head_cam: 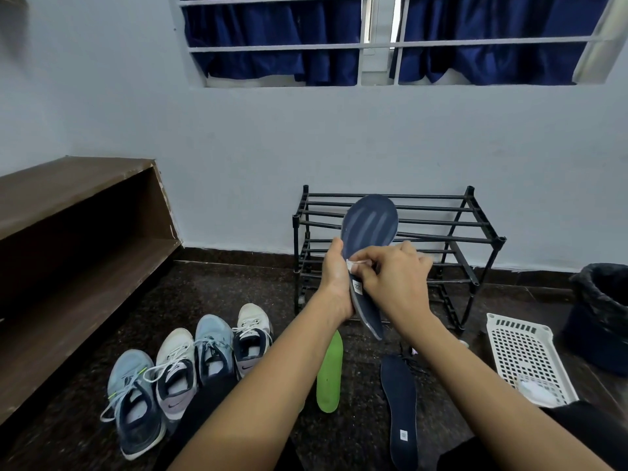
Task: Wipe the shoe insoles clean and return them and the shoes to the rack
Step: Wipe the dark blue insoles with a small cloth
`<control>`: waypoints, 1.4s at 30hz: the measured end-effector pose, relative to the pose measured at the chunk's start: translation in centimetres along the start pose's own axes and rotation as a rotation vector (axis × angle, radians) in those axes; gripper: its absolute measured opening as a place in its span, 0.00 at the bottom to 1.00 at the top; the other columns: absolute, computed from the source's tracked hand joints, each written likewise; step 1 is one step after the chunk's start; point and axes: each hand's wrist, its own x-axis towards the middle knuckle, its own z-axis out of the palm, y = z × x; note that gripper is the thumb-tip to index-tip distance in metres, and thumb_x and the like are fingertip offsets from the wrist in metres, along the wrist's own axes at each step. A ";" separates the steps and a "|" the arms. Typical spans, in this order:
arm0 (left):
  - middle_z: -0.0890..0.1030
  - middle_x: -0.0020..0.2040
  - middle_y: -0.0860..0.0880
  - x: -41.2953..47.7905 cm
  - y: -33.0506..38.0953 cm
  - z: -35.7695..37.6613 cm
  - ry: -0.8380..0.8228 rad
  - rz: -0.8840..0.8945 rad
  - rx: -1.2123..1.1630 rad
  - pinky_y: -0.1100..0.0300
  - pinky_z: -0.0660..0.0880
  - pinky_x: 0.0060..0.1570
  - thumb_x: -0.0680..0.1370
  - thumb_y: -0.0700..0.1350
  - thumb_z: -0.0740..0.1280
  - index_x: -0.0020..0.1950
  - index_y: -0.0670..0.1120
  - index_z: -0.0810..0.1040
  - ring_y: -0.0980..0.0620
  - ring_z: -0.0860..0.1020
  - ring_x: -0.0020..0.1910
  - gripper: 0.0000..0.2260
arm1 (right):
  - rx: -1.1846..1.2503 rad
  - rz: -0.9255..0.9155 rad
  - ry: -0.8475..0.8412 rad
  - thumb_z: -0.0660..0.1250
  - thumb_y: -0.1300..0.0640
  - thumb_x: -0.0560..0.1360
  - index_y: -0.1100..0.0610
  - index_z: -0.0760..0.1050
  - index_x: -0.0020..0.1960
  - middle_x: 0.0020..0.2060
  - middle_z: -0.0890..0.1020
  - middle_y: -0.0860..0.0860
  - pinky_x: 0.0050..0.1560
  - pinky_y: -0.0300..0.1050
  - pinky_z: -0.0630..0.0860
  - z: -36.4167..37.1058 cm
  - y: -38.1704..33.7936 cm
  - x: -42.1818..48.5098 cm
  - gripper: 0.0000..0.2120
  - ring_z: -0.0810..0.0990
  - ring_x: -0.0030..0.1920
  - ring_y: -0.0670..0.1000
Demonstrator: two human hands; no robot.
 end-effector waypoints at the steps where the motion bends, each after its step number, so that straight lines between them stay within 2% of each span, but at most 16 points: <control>1: 0.83 0.43 0.42 -0.1 -0.2 0.1 -0.012 -0.011 0.000 0.53 0.76 0.47 0.82 0.60 0.50 0.50 0.41 0.82 0.44 0.81 0.44 0.28 | -0.022 -0.001 0.015 0.69 0.48 0.72 0.41 0.81 0.46 0.37 0.80 0.44 0.44 0.46 0.52 0.0 0.1 0.1 0.05 0.70 0.50 0.50; 6: 0.84 0.38 0.43 -0.8 -1.6 1.3 -0.088 -0.061 -0.001 0.56 0.76 0.41 0.83 0.59 0.50 0.52 0.43 0.80 0.47 0.80 0.42 0.26 | -0.138 0.055 0.096 0.69 0.50 0.72 0.44 0.82 0.47 0.38 0.82 0.47 0.46 0.49 0.55 -0.7 1.3 1.6 0.05 0.72 0.49 0.53; 9: 0.84 0.37 0.44 -0.8 -2.1 1.5 -0.101 -0.064 -0.012 0.56 0.76 0.40 0.83 0.58 0.51 0.51 0.43 0.79 0.47 0.80 0.43 0.24 | -0.081 0.110 0.068 0.68 0.52 0.74 0.45 0.82 0.49 0.40 0.82 0.48 0.47 0.49 0.54 -1.2 1.5 1.8 0.06 0.70 0.52 0.54; 12: 0.84 0.36 0.44 -0.9 -1.6 1.1 -0.076 -0.068 0.027 0.56 0.75 0.39 0.83 0.58 0.50 0.51 0.43 0.80 0.47 0.80 0.41 0.25 | -0.051 0.044 0.058 0.69 0.54 0.73 0.46 0.82 0.48 0.39 0.82 0.49 0.44 0.47 0.52 -0.9 0.9 1.2 0.06 0.71 0.51 0.55; 19: 0.84 0.40 0.43 -0.4 -0.4 0.0 0.017 -0.005 0.052 0.56 0.77 0.43 0.83 0.57 0.50 0.51 0.41 0.81 0.45 0.81 0.43 0.26 | 0.001 -0.034 -0.003 0.69 0.54 0.72 0.46 0.83 0.47 0.38 0.82 0.48 0.44 0.48 0.55 -0.4 -0.3 -0.8 0.07 0.71 0.49 0.55; 24: 0.83 0.43 0.41 -1.0 -1.1 0.8 -0.028 -0.040 0.057 0.54 0.76 0.46 0.82 0.61 0.51 0.50 0.41 0.82 0.44 0.81 0.44 0.28 | -0.049 0.013 0.040 0.69 0.50 0.72 0.43 0.82 0.46 0.37 0.81 0.46 0.46 0.49 0.55 -1.0 0.5 0.0 0.05 0.72 0.49 0.52; 28: 0.84 0.40 0.44 -1.1 -2.4 1.4 -0.090 -0.033 0.030 0.57 0.77 0.42 0.83 0.58 0.51 0.54 0.43 0.80 0.47 0.80 0.44 0.24 | -0.117 0.094 0.093 0.68 0.51 0.73 0.45 0.82 0.47 0.38 0.82 0.49 0.47 0.50 0.55 -1.4 1.7 1.2 0.05 0.72 0.50 0.54; 31: 0.84 0.39 0.45 -1.0 -2.7 1.5 -0.102 -0.024 0.005 0.58 0.77 0.40 0.83 0.57 0.51 0.53 0.43 0.80 0.48 0.80 0.42 0.23 | -0.043 0.175 0.067 0.68 0.51 0.74 0.46 0.82 0.49 0.42 0.82 0.51 0.48 0.50 0.56 -1.7 1.8 1.7 0.06 0.71 0.54 0.55; 38: 0.84 0.41 0.41 -0.8 -1.0 0.2 -0.015 -0.022 0.041 0.54 0.77 0.44 0.83 0.58 0.50 0.51 0.40 0.81 0.44 0.81 0.44 0.27 | 0.050 0.028 -0.003 0.69 0.54 0.72 0.45 0.82 0.46 0.39 0.83 0.47 0.45 0.48 0.57 -0.5 -0.4 -0.5 0.06 0.71 0.50 0.54; 42: 0.84 0.41 0.42 -0.3 0.0 -0.5 0.010 0.015 0.031 0.56 0.78 0.41 0.83 0.58 0.50 0.50 0.41 0.81 0.45 0.82 0.42 0.27 | 0.137 0.023 -0.036 0.70 0.52 0.72 0.43 0.82 0.46 0.41 0.82 0.46 0.45 0.45 0.53 -0.6 -1.1 -1.0 0.05 0.70 0.51 0.51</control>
